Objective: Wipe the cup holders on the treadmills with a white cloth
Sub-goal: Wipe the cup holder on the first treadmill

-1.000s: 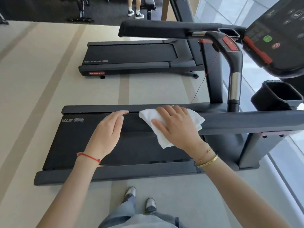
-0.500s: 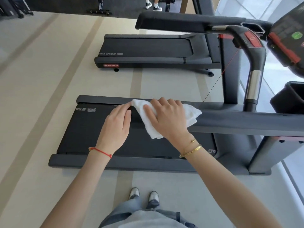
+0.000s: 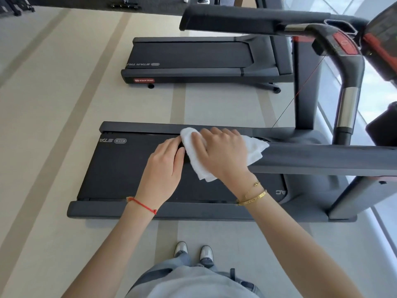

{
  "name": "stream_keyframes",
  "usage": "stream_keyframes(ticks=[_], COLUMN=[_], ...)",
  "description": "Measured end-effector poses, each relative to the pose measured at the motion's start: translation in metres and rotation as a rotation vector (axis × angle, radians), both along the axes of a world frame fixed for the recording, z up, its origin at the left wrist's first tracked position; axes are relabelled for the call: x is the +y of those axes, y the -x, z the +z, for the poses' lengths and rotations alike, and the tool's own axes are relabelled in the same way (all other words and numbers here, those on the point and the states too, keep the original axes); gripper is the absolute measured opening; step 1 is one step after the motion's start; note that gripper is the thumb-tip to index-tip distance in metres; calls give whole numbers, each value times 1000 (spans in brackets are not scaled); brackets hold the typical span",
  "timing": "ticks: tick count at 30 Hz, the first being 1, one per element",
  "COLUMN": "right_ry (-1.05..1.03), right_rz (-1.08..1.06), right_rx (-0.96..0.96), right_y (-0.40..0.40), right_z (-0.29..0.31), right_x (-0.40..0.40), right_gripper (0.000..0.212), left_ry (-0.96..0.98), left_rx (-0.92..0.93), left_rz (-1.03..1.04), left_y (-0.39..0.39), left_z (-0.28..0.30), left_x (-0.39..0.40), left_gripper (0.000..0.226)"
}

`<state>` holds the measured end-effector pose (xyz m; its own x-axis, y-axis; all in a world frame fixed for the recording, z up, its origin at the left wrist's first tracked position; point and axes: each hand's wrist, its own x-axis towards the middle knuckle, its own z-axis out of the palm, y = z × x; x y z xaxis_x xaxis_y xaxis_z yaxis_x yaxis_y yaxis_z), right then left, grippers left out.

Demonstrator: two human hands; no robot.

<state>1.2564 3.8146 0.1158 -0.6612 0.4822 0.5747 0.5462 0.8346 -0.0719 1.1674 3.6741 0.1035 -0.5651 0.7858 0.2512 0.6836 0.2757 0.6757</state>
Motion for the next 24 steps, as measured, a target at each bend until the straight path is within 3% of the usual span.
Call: stream_keyframes(ticks=[4,11,16,24], right_ry=[-10,47,8,-59], right_rz=[38,-269,-153,-65], right_rx=[-10,77,137,142], right_y=[-29,-77,-43,-82], right_z=[2,5,-5,-8], right_x=[18,50,10,36], right_gripper=[50,43,39,31], left_ry=[-3,36,18,-30], left_rx=[28,111,108,252], left_rz=[-3,-16,-37,-157], left_y=[1,4,4,-15], left_z=[0,4,8,17], left_x=[0,1,4,37], left_gripper=[45,46,48,32])
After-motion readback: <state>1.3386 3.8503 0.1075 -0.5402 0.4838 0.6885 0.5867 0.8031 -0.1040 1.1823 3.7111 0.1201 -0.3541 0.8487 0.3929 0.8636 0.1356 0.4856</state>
